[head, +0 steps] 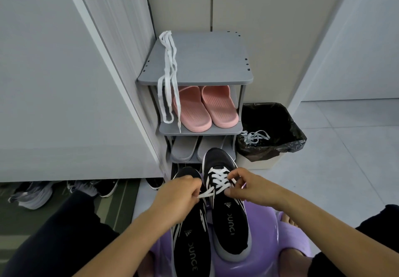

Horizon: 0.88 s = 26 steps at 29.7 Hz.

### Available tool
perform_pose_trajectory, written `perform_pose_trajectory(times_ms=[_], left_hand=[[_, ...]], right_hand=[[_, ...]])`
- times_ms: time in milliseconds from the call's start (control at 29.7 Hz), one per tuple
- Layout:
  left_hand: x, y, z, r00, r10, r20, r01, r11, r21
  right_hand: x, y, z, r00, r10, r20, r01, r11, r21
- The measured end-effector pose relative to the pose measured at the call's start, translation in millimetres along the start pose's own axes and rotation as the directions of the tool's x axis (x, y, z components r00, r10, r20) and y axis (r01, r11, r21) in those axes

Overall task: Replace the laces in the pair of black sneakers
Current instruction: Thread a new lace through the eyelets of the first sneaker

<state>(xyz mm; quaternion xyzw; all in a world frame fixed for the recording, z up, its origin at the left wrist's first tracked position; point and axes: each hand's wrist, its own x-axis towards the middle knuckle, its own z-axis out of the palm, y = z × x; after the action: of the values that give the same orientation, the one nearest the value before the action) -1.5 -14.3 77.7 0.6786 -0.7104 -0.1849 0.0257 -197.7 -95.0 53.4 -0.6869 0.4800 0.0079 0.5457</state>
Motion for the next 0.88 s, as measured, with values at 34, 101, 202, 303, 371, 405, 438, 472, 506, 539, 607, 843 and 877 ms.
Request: perform_pose_trajectory(times_ms=[34,101,202,303,371,405,438,472,506,539,607,843,877], left_hand=[[-4,1,1,0.999,0.045,0.024,-0.046,0.997,0.069],[-10,2,7,0.988,0.082,0.133,-0.098,0.988,0.117],[-5,-4,4,0.988,-0.016,0.155,0.034,0.992,-0.118],[12,-9,6,0.99,-0.111,0.091,0.137,0.915,-0.379],[20,-7,16,0.994,-0.068,0.087,0.092,0.947,-0.307],[22,-5,21,0.99,-0.051,0.132,0.085,0.961,-0.264],[24,-3,25,0.982,-0.047,0.18,0.088,0.969,-0.231],[26,-2,27,0.977,-0.052,0.207,0.097,0.971,-0.216],[28,-2,26,0.978,-0.054,0.202,0.097,0.973,-0.208],[29,-4,20,0.979,-0.061,0.194,0.101,0.974,-0.201],[30,-12,3,0.977,-0.082,0.197,0.137,0.948,-0.286],[22,11,-46,0.997,0.074,0.034,-0.025,0.677,-0.736],[24,18,-43,0.993,0.1,-0.069,-0.12,0.757,-0.642]], right_hand=[[-1,-1,1,1.0,0.017,0.013,-0.017,1.0,-0.017],[-1,-2,6,0.999,0.047,0.022,-0.046,0.998,-0.044],[1,-2,8,0.997,0.076,-0.026,-0.076,0.997,0.0],[-3,-6,2,0.999,0.052,-0.009,-0.052,0.998,-0.026],[-6,-8,0,0.999,0.041,0.033,-0.039,0.998,-0.055],[-7,-8,0,0.998,0.041,0.052,-0.038,0.997,-0.065],[-8,-8,-1,0.997,0.043,0.069,-0.038,0.997,-0.066],[-9,-8,-1,0.995,0.048,0.088,-0.043,0.997,-0.059],[-8,-7,-1,0.993,0.056,0.107,-0.051,0.998,-0.046],[-9,-6,-2,0.99,0.062,0.128,-0.058,0.998,-0.04],[-7,-4,-3,0.989,0.055,0.14,-0.049,0.998,-0.049],[5,-38,13,0.945,-0.293,-0.149,0.282,0.955,-0.09],[6,-45,19,0.922,-0.332,-0.197,0.305,0.94,-0.156]])
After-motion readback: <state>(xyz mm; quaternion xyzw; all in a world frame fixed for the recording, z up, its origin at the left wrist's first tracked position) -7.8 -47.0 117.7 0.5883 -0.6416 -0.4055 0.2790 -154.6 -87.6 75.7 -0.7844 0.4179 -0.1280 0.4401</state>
